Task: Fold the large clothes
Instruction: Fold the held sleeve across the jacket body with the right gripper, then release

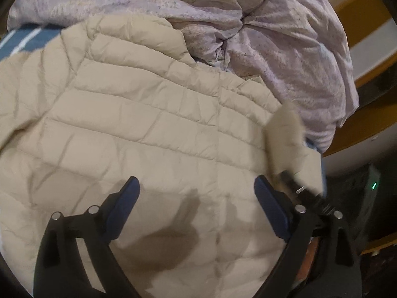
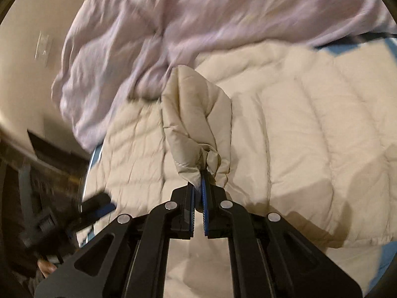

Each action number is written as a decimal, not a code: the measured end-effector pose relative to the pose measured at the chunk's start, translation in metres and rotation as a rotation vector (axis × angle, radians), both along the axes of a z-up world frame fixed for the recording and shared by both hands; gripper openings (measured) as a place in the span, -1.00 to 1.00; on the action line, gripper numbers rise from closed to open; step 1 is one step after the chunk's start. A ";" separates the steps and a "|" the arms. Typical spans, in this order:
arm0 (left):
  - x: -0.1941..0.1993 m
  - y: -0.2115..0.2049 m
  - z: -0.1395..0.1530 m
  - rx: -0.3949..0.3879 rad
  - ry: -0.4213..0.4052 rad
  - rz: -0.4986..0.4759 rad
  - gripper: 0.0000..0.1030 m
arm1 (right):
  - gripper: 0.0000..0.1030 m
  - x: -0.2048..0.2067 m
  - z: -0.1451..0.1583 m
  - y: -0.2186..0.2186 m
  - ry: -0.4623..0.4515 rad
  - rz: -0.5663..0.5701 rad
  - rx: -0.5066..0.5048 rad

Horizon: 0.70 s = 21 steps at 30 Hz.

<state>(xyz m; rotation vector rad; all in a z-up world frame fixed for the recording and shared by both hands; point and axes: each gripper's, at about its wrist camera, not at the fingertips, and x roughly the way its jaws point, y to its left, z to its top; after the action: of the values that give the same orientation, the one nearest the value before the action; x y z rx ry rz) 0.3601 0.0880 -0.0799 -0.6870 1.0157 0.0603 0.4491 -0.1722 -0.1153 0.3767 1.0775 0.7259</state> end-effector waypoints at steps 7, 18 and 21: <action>0.021 -0.004 -0.005 -0.107 0.004 0.007 0.69 | -0.90 -0.023 -0.008 0.030 0.012 0.110 -0.034; 0.053 -0.013 -0.006 -0.083 0.052 -0.033 -0.21 | -0.90 -0.040 -0.007 0.054 -0.014 0.194 -0.083; 0.056 -0.010 -0.017 -0.090 0.089 -0.025 -0.68 | -0.88 -0.042 -0.003 0.058 -0.036 0.200 -0.114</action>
<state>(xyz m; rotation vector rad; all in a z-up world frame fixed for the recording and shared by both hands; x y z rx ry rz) 0.4166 0.0775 -0.0969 -0.7589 1.1179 0.0235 0.4067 -0.1145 -0.1184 0.1587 1.1277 0.8407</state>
